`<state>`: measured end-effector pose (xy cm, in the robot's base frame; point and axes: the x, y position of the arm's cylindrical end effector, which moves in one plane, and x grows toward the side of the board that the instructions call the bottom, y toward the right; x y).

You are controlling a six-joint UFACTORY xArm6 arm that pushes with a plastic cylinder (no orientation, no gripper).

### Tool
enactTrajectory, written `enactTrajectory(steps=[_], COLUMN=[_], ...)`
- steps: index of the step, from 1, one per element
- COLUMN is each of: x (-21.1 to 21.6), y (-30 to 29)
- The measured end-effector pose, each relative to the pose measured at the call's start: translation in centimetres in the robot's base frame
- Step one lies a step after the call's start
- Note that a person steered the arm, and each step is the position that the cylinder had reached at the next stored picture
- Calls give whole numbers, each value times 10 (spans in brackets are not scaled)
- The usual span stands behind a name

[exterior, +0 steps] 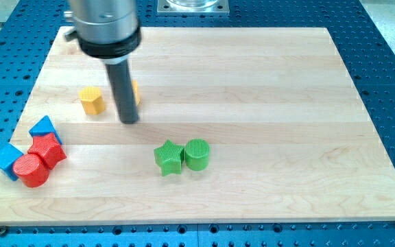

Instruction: Place the red blocks to the bottom left side of the board

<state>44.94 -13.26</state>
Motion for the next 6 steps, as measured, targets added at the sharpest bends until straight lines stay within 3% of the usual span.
enactTrajectory(steps=[2,3,6], x=[5,31,53], y=[-72,-83,-101])
